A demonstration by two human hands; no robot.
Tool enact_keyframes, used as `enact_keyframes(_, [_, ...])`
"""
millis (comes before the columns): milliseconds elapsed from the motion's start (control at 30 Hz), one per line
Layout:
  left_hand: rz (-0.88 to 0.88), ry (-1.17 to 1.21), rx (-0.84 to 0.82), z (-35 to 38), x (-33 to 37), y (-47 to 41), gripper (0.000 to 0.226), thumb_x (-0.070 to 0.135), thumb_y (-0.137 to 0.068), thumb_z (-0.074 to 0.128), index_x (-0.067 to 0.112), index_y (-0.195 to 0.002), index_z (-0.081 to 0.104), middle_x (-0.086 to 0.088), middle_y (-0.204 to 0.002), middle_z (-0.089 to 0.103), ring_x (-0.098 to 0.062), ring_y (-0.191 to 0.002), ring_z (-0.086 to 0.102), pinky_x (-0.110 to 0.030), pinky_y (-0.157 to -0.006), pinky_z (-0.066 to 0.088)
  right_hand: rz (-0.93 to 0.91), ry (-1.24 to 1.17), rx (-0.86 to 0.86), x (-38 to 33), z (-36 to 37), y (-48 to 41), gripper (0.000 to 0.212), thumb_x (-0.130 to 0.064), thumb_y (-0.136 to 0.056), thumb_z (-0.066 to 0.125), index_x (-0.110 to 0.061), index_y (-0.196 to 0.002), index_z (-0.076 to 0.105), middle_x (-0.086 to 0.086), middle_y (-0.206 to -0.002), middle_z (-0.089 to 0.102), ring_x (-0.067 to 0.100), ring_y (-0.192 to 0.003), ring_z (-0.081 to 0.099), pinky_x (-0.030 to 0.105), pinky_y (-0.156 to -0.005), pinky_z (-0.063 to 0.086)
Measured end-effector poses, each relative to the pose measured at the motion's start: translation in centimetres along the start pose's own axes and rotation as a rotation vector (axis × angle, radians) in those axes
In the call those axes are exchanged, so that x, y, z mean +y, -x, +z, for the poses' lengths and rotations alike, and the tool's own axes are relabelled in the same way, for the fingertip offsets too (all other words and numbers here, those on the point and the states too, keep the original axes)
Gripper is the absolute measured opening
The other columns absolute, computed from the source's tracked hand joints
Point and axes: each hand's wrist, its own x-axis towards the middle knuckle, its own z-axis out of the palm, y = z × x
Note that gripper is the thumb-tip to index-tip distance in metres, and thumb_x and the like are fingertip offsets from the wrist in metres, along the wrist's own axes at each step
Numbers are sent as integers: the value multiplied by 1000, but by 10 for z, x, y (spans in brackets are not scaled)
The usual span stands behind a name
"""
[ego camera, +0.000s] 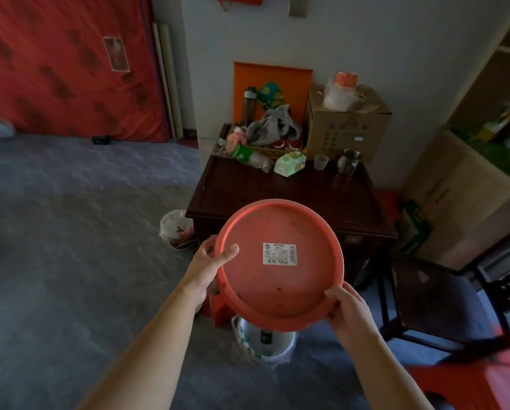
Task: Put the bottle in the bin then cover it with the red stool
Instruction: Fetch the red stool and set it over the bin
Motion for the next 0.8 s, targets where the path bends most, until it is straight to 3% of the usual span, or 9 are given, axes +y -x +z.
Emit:
enact_keyframes(67, [-15,2,-11,-5,-6,-9,62,47,-63,79,29,-118,56,-3,-111,69,-18,-99,66,-29,-74,51,7,11,1,4,2,-4,17,8,-84,51,-5,-90,61,8,-68,55,21,-63,55,35,-60,52])
enact_keyframes(167, [-46,13,-5,-8,-11,-25,95,59,-49,86,23,-131,51,-6,-118,67,-22,-105,65,-37,-85,53,36,18,9,4,3,-17,17,7,-84,52,-5,-92,61,10,-73,57,23,-67,56,36,-63,53])
enact_keyframes(300, [-80,51,23,-3,-15,-45,84,47,-58,82,24,-129,44,-5,-115,64,-18,-101,63,-31,-76,51,63,28,3,1,1,-44,18,6,-85,53,-6,-95,61,9,-74,57,22,-67,56,36,-64,53])
enact_keyframes(433, [-90,2,58,-3,-32,-68,110,58,-43,87,19,-137,45,-6,-118,67,-23,-106,65,-42,-91,53,93,36,-21,6,-4,-74,20,6,-85,53,-6,-98,62,11,-77,57,24,-71,56,37,-66,53])
enact_keyframes(533, [-116,-4,60,-6,-48,-85,111,58,-45,87,21,-140,43,-8,-123,66,-24,-107,66,-45,-93,53,106,52,-10,13,-4,-93,21,7,-84,52,-5,-99,62,9,-75,57,22,-68,56,34,-62,54])
enact_keyframes(667, [-173,-16,67,-7,-64,-97,105,55,-50,88,22,-139,43,-7,-123,64,-23,-104,65,-40,-84,55,155,51,24,27,-5,-108,19,7,-84,50,-5,-93,61,11,-74,54,22,-64,54,30,-51,53])
enact_keyframes(800, [-234,-5,50,-14,-64,-115,127,59,-41,89,23,-148,31,-8,-133,57,-27,-116,59,-51,-102,46,197,53,36,32,0,-120,20,6,-85,52,-3,-101,61,13,-83,56,26,-74,56,38,-67,54])
